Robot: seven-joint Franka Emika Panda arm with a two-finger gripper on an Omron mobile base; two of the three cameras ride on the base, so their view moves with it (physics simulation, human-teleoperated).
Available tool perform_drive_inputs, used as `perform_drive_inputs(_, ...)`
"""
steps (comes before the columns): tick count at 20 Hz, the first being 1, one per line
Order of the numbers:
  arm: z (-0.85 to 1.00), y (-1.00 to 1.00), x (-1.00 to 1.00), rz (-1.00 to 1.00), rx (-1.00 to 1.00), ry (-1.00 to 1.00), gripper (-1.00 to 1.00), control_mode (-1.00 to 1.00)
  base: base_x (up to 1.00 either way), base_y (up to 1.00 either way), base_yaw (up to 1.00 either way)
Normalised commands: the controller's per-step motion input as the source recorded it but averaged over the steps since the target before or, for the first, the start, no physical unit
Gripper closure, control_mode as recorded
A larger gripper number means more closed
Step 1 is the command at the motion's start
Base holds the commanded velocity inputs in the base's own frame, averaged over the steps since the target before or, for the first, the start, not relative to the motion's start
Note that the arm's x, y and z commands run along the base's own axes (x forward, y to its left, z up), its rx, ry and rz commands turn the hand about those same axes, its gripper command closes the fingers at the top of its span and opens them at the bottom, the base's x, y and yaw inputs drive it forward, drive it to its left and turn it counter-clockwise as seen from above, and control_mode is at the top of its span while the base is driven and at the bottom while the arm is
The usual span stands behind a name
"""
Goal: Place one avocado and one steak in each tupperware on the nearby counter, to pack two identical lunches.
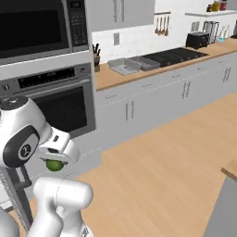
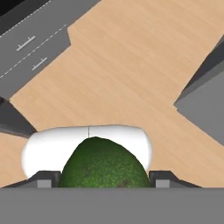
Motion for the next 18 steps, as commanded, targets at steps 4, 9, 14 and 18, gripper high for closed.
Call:
perform_drive_inputs(4,0.0,0.0,0.0,0.0,0.0,0.0,1.0,1.0,1.0,-0.14,-0.1)
perform_drive_inputs(9,0.0,0.0,0.0,0.0,0.0,0.0,1.0,1.0,1.0,0.0,-0.01)
perform_drive_inputs(14,0.0,0.0,0.0,0.0,0.0,0.0,1.0,1.0,1.0,0.0,0.0)
perform_drive_inputs(18,0.0,0.0,0.0,0.0,0.0,0.0,1.0,1.0,1.0,0.0,0.0)
